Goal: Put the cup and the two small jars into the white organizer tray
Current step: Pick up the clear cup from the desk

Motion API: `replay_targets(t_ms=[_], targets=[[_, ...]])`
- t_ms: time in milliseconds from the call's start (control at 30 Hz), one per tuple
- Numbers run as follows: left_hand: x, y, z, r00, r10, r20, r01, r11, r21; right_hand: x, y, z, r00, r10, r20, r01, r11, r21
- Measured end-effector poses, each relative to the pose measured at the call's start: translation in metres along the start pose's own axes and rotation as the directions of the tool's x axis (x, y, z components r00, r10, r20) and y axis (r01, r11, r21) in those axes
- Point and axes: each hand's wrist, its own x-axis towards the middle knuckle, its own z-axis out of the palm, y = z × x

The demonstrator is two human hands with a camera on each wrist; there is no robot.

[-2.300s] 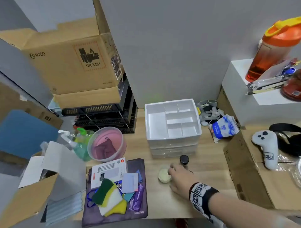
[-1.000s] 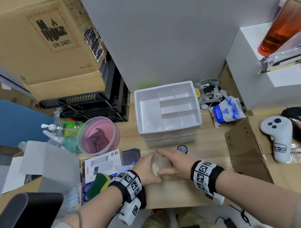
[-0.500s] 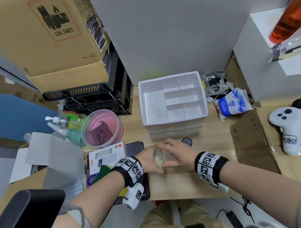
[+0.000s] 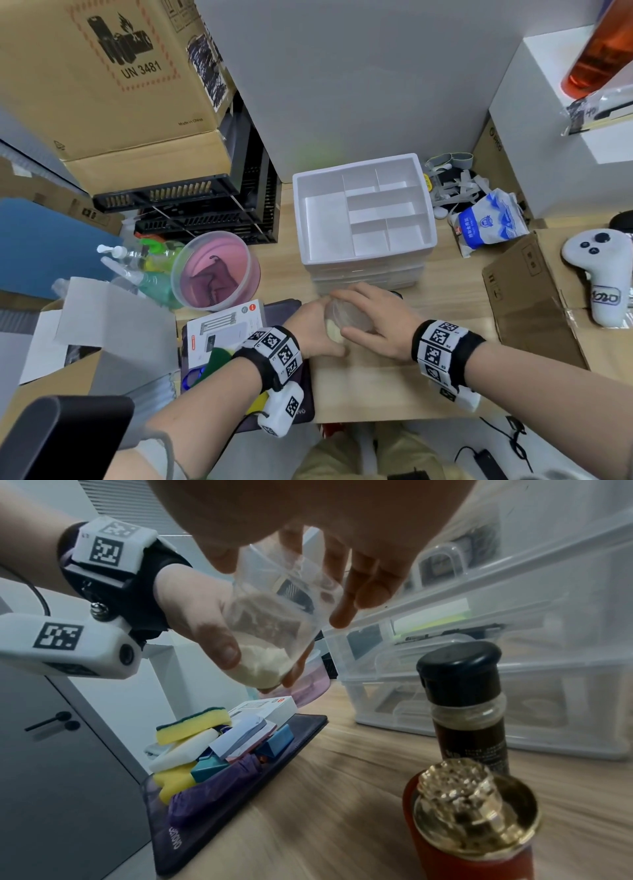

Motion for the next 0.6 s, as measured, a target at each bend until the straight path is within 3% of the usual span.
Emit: replay_targets(t_ms=[233,433,600], targets=[[0.0,0.007,0.003,1.0,0.011,-0.005,-0.011,1.0,0.007,0.0,-0.004,0.004,0.997,0.034,0.064,-0.03,0.998,-0.056],[-0.001,0.008,0.004,0.999,0.031,-0.01,-0.032,0.985,-0.168,0.0,-0.009,0.004,0.998,0.05,0.042,-0.056,0.986,0.155],[-0.001,0.01,0.004,0.999,0.025,0.021,-0.019,0.975,-0.221,0.001,-0.011,0.005,0.997,0.075,0.032,-0.08,0.977,0.198]])
